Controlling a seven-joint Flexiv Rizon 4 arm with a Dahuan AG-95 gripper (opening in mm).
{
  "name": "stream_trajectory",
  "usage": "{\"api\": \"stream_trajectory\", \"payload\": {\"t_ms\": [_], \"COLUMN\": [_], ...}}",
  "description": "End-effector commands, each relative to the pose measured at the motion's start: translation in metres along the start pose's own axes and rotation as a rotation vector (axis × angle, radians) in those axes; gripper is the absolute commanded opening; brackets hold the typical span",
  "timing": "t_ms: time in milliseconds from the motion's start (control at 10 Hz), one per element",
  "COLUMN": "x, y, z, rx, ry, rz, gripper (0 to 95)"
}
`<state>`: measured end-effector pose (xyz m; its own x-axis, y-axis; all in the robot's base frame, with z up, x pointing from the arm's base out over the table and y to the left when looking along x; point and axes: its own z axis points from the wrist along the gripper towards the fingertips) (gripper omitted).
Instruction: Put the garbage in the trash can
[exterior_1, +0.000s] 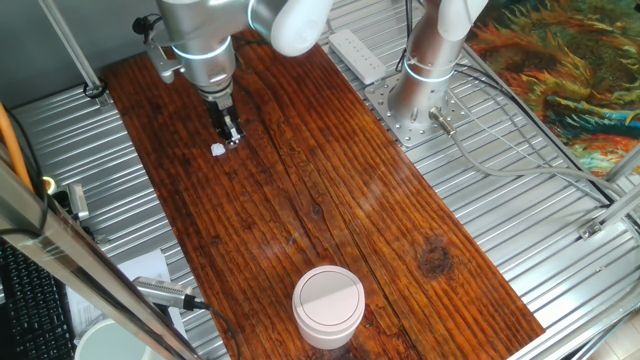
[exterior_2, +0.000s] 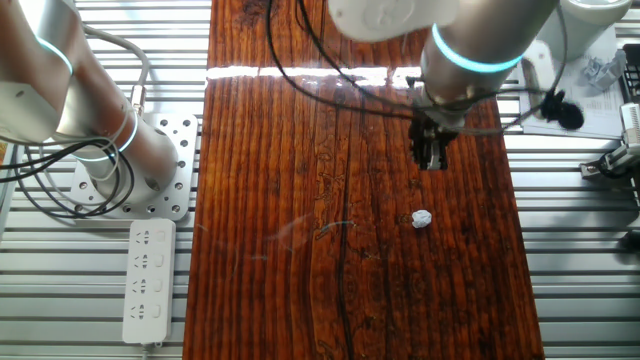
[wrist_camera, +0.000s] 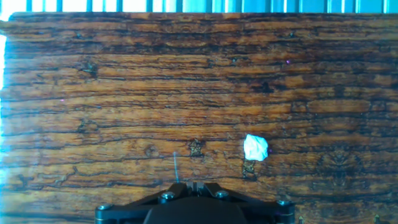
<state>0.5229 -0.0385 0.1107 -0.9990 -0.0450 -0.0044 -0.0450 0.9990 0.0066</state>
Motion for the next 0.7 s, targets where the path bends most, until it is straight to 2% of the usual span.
{"api": "stream_trajectory", "payload": {"t_ms": [100,200,700], "x": [-0.004,-0.005,-0.01], "y": [-0.003,-0.004,-0.009], "z": [0.009,0.015,0.025], "rx": [0.001,0.001,-0.003], "ry": [0.007,0.008,0.014], "rz": [-0.011,-0.017,-0.051], "gripper": [0.0,0.0,0.0]}}
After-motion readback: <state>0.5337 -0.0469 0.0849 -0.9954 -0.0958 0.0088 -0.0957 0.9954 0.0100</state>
